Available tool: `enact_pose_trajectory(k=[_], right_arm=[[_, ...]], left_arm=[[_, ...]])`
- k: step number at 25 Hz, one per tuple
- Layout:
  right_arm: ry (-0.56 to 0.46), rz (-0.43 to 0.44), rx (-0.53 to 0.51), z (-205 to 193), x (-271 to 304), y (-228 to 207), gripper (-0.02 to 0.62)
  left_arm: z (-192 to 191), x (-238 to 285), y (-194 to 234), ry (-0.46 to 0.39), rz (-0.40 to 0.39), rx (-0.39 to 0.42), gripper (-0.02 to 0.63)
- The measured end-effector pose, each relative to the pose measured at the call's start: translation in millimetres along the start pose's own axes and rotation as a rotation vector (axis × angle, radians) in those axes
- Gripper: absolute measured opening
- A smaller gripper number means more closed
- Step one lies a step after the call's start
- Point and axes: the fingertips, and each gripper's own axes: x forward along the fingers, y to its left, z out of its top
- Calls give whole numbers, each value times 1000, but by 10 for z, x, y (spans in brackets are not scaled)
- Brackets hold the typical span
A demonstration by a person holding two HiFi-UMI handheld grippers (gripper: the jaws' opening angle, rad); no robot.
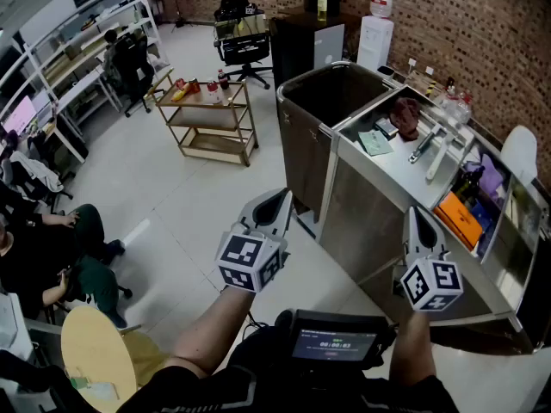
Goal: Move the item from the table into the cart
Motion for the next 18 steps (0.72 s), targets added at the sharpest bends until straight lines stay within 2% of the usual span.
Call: enact_pose_trajectory(k=[6,13,18], right_arm=[[39,132,-16,-17,439,1074,3],[26,312,-34,-37,1387,3085,3],[36,483,-32,-202,1995,4590,3]], left_arm=[[49,-781,937,-4,136,-31,0],[56,-2068,2754,-11,342,-43,0],[28,-3011,3891,-25,478,-52,0]])
